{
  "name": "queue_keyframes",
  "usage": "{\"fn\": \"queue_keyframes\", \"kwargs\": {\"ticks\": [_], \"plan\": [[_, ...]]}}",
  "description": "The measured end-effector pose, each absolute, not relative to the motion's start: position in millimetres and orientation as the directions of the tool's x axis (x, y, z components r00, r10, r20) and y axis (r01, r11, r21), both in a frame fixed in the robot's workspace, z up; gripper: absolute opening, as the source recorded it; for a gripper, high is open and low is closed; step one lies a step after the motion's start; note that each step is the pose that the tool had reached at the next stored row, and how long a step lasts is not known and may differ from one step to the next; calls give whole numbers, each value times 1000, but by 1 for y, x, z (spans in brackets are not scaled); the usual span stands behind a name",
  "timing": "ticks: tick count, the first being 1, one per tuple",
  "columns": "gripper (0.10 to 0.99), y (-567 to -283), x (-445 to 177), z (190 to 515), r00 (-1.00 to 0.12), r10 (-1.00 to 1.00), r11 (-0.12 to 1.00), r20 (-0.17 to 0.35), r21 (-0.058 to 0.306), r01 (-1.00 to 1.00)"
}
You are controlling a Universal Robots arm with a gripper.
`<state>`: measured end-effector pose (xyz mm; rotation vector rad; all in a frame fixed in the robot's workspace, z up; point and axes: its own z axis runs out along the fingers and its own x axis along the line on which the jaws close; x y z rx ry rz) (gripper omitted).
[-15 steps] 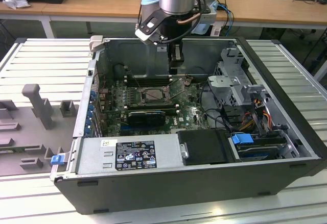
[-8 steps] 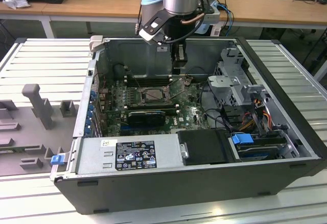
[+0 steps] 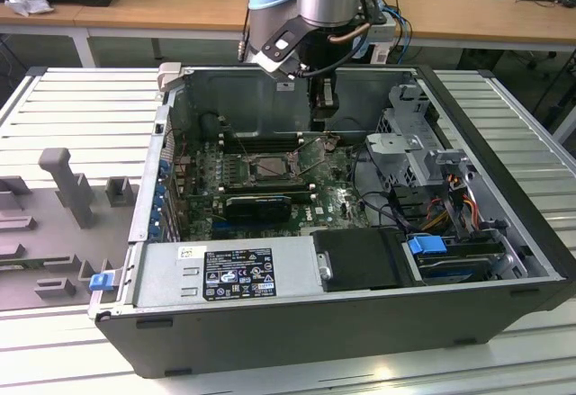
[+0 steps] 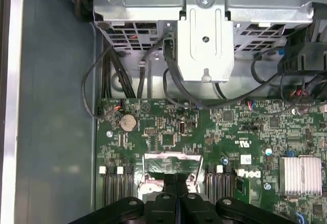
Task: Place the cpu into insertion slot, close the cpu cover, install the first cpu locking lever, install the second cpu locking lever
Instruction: 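Close the cpu cover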
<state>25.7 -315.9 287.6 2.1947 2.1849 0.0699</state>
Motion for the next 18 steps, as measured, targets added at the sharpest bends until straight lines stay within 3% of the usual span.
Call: {"fn": "queue_keyframes", "kwargs": {"ticks": [18], "plan": [[106,-316,57,288,4,1000,-4,1,62,998]]}}
